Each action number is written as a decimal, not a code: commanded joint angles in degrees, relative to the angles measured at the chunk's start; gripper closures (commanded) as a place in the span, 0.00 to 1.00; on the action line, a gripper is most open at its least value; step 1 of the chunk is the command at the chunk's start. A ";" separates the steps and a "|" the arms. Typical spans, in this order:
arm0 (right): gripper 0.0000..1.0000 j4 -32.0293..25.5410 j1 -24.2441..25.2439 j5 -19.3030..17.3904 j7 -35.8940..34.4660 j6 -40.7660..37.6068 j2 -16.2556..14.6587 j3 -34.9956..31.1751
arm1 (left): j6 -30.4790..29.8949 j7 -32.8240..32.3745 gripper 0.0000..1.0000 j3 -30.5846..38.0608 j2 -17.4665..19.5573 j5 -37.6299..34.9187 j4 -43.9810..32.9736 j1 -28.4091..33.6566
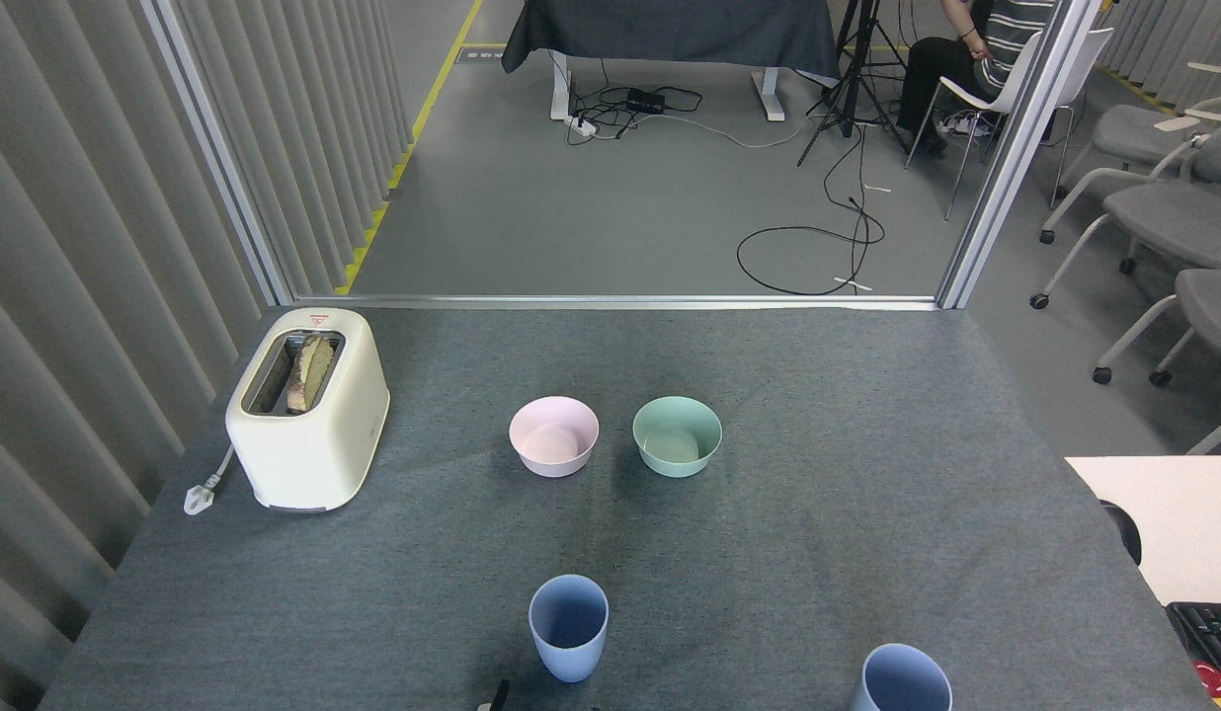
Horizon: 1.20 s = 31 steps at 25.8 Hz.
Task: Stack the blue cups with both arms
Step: 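Open the left gripper and withdraw it from the cup, then reach the right gripper to the other blue cup and grasp it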
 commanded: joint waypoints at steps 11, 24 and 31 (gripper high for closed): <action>0.00 5.65 -5.75 0.09 3.78 2.73 -0.33 -3.73 | 0.39 0.21 0.00 9.82 4.87 0.06 -11.10 12.23; 0.00 10.75 -15.07 0.00 6.42 4.84 -1.82 -3.65 | 0.39 0.21 0.00 10.17 4.87 0.23 -11.02 12.23; 0.03 12.86 -18.23 0.09 6.95 5.11 -2.17 -3.56 | 0.39 0.21 0.00 10.17 4.87 1.20 -10.93 12.23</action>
